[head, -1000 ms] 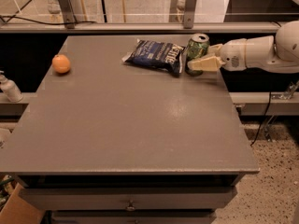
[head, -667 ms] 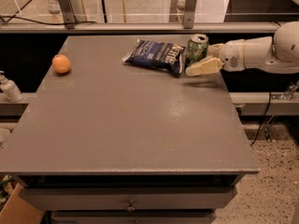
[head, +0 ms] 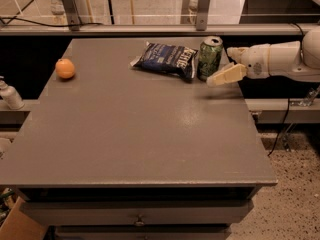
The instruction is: Move green can near blue chip bag
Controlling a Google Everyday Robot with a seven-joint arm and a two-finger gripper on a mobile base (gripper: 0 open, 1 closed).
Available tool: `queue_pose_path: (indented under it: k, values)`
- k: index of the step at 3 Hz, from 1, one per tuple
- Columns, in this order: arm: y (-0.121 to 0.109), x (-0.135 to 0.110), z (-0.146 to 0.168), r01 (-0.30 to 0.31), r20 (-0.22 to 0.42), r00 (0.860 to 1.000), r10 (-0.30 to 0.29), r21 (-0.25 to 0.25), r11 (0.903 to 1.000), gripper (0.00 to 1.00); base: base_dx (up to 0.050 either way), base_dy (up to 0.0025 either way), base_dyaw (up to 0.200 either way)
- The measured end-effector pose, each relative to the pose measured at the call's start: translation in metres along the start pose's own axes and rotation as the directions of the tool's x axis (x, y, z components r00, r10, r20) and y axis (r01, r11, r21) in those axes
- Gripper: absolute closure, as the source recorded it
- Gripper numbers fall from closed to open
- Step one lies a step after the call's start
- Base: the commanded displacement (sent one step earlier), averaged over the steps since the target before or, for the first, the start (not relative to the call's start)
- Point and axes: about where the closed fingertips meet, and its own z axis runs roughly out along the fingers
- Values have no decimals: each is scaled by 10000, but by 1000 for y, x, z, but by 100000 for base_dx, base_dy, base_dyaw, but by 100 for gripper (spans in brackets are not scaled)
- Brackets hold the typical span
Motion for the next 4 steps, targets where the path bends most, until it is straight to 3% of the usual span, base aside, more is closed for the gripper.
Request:
queue_pose_path:
  k: [1, 3, 4]
  values:
    - [8, 5, -28, -96, 164, 9998, 90, 341, 9994, 0, 0, 0, 0]
    - [57, 7, -108, -44, 929, 9957, -55, 1061, 9943, 0, 0, 0, 0]
    - [57, 7, -108, -44, 929, 9957, -55, 1059, 9944, 0, 0, 0, 0]
